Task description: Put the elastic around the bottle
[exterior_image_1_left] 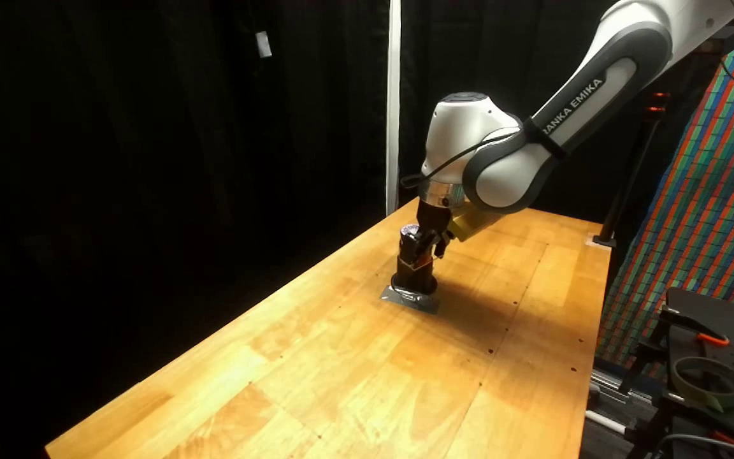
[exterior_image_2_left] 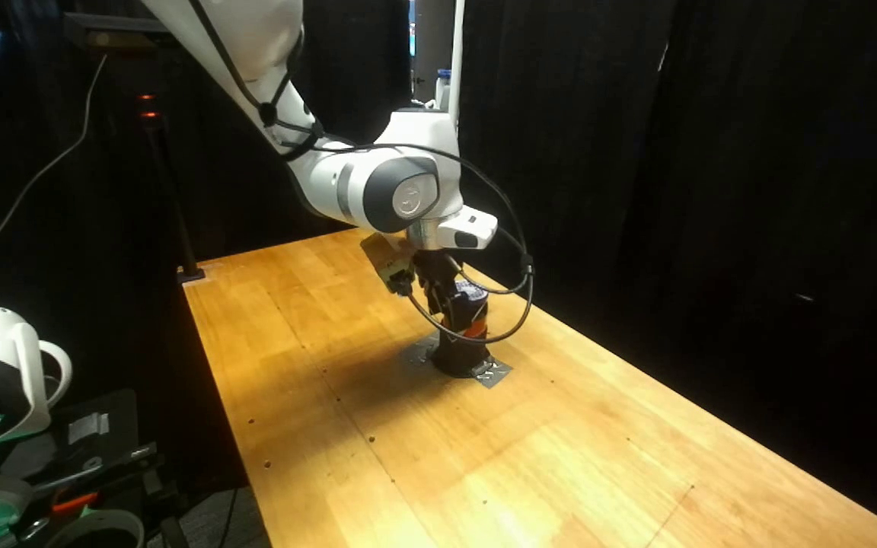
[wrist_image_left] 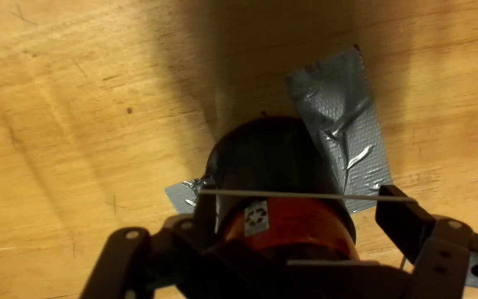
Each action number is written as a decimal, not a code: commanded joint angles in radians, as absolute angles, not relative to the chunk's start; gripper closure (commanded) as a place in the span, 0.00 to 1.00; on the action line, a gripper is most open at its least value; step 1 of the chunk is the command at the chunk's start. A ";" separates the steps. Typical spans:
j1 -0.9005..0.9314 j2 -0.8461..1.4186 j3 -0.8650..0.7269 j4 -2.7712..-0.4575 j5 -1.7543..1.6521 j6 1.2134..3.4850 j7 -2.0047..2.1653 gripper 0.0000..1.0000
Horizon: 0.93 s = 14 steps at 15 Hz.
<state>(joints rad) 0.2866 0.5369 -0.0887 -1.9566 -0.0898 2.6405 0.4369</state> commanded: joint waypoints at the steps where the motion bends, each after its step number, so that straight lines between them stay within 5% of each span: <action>1: 0.290 0.513 -0.088 -1.969 -0.097 2.607 0.459 0.00; 11: 0.199 0.327 0.033 -2.210 0.006 2.627 0.312 0.00; 12: 0.203 0.313 0.026 -2.238 -0.009 2.667 0.320 0.25; 14: 0.211 0.287 0.018 -2.295 -0.025 2.771 0.332 0.34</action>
